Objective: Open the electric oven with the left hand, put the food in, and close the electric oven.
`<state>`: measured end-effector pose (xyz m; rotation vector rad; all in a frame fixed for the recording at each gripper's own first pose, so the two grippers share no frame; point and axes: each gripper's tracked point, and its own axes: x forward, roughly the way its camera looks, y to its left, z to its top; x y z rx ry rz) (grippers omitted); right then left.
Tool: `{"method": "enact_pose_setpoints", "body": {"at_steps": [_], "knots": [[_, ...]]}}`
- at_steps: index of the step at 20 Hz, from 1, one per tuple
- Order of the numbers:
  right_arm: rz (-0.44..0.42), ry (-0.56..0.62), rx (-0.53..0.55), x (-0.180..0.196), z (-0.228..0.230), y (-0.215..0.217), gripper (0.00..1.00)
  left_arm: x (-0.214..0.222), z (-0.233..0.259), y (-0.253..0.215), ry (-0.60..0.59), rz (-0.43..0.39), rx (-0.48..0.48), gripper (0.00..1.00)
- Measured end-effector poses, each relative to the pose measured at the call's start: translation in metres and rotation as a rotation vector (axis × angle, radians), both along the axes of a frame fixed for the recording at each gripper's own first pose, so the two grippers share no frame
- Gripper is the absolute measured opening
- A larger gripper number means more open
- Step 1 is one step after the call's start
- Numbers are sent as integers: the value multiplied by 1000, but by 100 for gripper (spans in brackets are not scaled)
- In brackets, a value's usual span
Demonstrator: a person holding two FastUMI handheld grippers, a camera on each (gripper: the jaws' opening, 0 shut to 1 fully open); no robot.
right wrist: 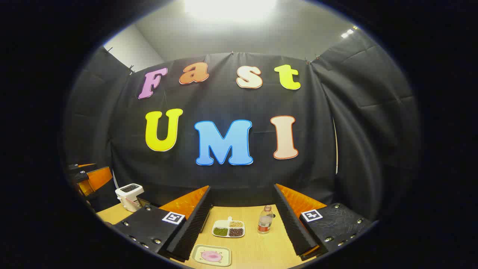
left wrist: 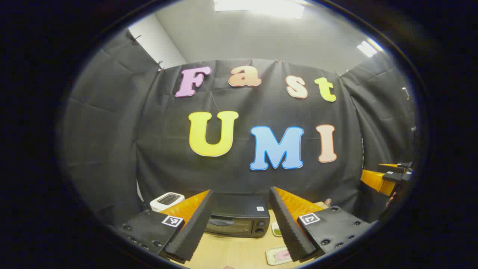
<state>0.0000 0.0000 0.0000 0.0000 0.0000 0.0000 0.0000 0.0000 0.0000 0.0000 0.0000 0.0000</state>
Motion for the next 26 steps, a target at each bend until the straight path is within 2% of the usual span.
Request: {"method": "enact_pose_setpoints", "body": {"at_steps": [7, 15, 18, 19, 20, 25, 26], "knots": [[-24, -7, 34, 10, 3, 25, 98, 19, 12, 15, -5, -36, 0, 100], [-55, 7, 21, 18, -1, 26, 98, 55, -12, 35, 54, -49, 2, 100], [-70, 16, 13, 22, -4, 25, 98, 75, -53, 27, 171, -84, 4, 100], [-78, 18, 9, 23, -5, 23, 98, 82, -67, 26, 201, -92, 6, 93], [-84, 24, 9, 26, -8, 23, 98, 84, -81, 29, 229, -100, 10, 100], [-121, 56, -13, 36, -20, 12, 98, 136, -148, 41, 358, -116, 22, 100], [-132, 64, -17, 37, -22, 9, 98, 147, -164, 46, 388, -121, 36, 97]]}}
